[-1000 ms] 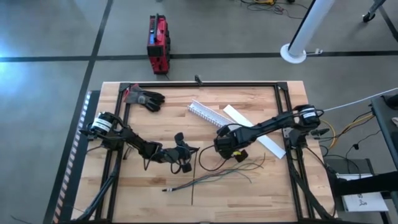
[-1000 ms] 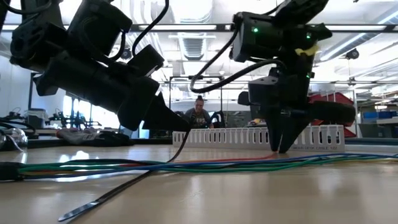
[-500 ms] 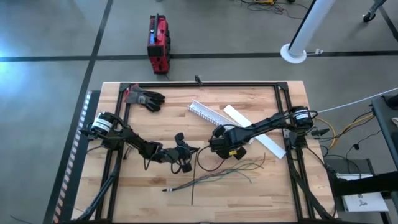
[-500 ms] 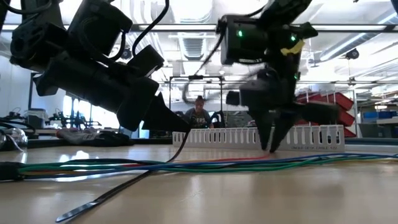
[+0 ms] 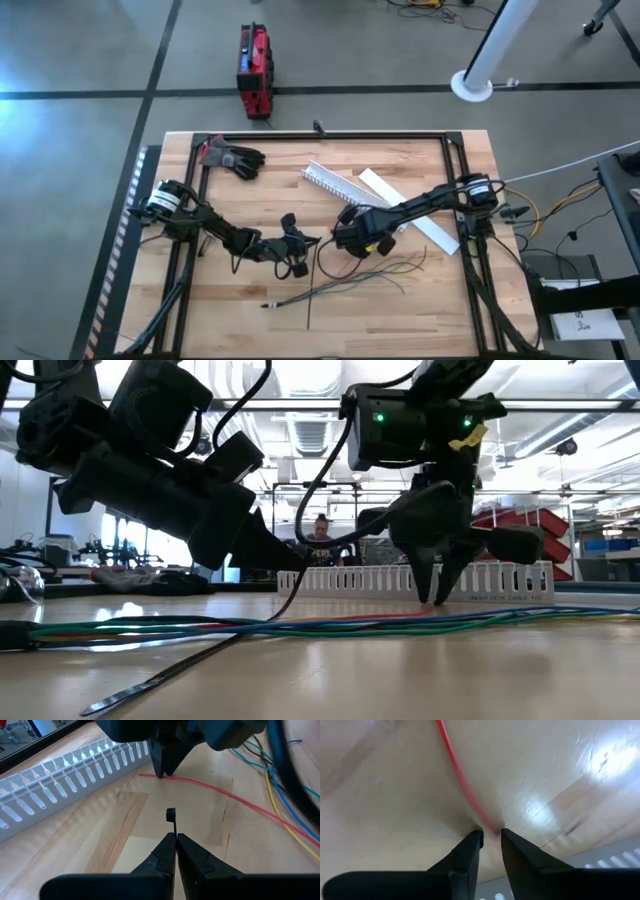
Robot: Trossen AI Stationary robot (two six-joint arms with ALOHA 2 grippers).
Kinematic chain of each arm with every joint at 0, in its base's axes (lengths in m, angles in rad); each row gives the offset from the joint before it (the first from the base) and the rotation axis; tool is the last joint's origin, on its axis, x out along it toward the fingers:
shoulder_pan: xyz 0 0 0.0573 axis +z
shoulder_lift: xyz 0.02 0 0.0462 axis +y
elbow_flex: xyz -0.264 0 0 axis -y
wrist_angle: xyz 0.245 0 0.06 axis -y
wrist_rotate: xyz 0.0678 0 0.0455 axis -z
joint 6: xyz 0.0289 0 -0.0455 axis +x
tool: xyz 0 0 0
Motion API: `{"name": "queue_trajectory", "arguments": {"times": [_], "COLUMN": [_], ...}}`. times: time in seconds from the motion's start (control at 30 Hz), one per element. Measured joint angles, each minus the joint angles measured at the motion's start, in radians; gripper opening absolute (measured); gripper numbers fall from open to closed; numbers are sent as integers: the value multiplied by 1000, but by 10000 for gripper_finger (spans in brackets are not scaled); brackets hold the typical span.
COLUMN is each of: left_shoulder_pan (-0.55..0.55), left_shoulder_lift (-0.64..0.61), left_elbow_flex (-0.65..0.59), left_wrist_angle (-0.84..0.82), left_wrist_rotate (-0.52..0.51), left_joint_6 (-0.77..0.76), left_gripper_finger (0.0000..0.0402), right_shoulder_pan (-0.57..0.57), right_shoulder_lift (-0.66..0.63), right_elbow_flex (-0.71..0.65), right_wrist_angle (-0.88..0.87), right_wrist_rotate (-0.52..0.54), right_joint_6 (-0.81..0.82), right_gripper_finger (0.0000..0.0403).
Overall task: Ziptie cables
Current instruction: Wrap the cables together using the zip tie
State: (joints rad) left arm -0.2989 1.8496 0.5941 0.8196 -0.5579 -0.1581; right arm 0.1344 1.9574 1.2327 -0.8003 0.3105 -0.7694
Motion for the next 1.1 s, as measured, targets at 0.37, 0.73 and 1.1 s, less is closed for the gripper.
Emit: {"name": "queue_trajectory", "arguments": {"times": [0.37, 0.73, 1.1], "left_shoulder_pan": [0, 0, 0], "left_shoulder_lift": [0, 0, 0], "left_elbow_flex": [0, 0, 1], "left_wrist_angle": [2, 2, 5], "left_wrist_rotate": [0, 0, 0], "left_joint_6": [0, 0, -6], "left_gripper_finger": [0, 0, 0], "right_shoulder_pan": [7, 27, 126], "right_shoulder_lift": [7, -4, -15], "right_elbow_flex": [-7, 25, 192], "right_wrist_angle": [12, -124, -341], "right_wrist_rotate": [-21, -53, -463], "right_joint_6": [-38, 227, 601], "right_gripper_finger": [32, 0, 0]}}
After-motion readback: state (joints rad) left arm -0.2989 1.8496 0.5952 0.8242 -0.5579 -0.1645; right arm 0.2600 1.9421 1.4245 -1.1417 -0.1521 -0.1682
